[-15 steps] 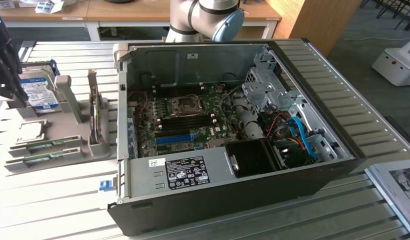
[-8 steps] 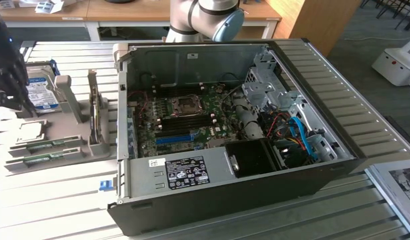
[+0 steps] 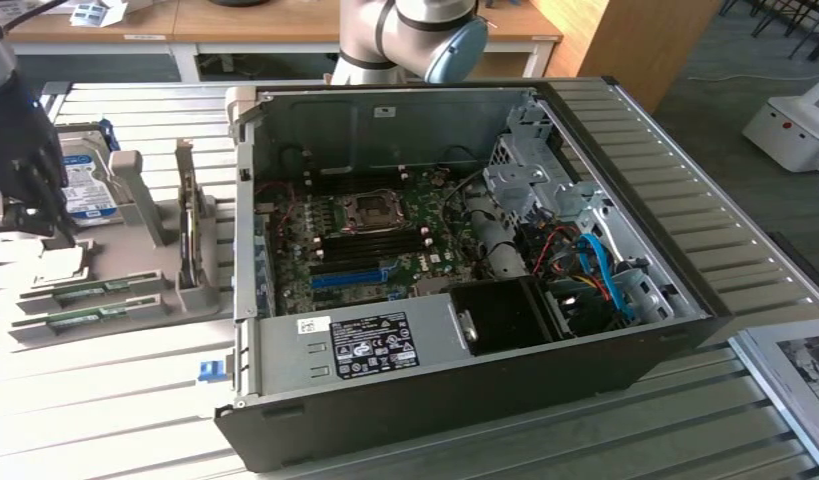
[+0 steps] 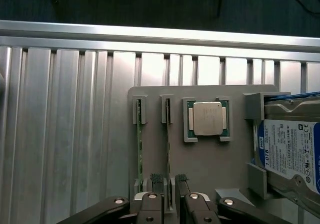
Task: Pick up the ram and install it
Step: 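Pick up the ram and move it above insertion slot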
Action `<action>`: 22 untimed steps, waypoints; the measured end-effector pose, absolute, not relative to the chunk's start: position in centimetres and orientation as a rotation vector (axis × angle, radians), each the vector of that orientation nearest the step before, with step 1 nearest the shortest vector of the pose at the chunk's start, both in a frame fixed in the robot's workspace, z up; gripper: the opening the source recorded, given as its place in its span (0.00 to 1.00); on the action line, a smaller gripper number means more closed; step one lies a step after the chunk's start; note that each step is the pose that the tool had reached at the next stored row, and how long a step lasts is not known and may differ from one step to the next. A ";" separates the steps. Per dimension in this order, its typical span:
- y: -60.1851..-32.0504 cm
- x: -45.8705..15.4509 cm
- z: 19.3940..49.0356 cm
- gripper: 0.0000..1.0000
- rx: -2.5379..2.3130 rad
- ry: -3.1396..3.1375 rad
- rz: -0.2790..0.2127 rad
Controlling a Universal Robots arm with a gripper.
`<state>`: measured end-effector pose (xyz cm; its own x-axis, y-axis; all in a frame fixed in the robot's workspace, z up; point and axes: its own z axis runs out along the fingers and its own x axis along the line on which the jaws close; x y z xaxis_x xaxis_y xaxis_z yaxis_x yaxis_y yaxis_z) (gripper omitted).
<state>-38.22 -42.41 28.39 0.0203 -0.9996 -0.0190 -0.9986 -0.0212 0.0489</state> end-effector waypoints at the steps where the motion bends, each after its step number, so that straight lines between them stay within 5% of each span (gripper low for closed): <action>1: -42.4 -38.2 28.2 0.24 2.228 -2.183 -0.075; 22: -42.4 -38.2 24.4 0.24 2.228 -2.182 -0.075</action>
<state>-38.22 -42.44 24.40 0.0203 -0.9996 -0.0190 -0.9986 -0.0212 0.0490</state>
